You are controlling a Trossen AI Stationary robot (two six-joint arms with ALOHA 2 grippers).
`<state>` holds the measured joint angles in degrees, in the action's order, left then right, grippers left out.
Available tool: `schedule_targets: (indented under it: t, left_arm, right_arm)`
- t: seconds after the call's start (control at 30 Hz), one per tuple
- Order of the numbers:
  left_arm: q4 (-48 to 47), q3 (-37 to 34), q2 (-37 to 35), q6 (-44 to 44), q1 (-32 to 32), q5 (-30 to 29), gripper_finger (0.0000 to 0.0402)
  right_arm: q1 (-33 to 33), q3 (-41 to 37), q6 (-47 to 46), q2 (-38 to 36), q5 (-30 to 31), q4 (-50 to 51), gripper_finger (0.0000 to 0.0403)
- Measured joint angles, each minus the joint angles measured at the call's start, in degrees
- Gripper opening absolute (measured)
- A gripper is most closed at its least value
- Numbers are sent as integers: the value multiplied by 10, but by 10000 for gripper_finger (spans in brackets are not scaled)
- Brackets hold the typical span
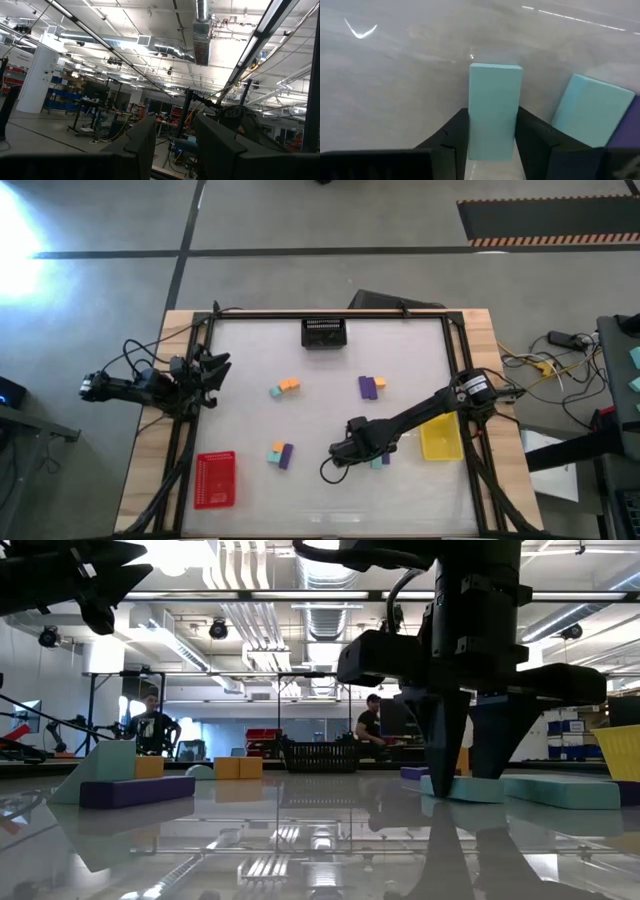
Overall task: Sort & place blocks by color
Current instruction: Put the blue block into the red bin
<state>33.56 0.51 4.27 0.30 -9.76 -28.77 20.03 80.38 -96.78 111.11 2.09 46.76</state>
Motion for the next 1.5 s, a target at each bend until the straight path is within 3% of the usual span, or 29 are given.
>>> schedule_targets:
  t: [0.17, 0.33, 0.67, 0.83, 1.07, 1.27, 1.5]
  left_arm:
    - [-4, 0, 2, -1, 0, 0, 120]
    - [-14, 0, 17, -10, 0, 0, 120]
    - [-8, 1, 59, -18, 0, 0, 120]
    - [27, 2, 86, -31, 0, 30, 120]
    - [103, 3, 151, -64, 0, 71, 120]
    - [178, 18, 228, -76, 0, 75, 120]
    - [215, 95, 338, -76, -1, 75, 120]
  right_arm:
    - [0, 0, 21, -6, 4, -1, 116]
    - [-1, -1, 101, -37, 31, -6, 116]
    - [-10, -19, 422, -76, 88, -70, 116]
    - [-25, -43, 579, -78, 106, -128, 116]
    - [-51, -113, 789, -109, 111, -320, 116]
    - [-71, -220, 933, -170, 106, -577, 116]
    - [-116, -342, 998, -240, -1, -898, 116]
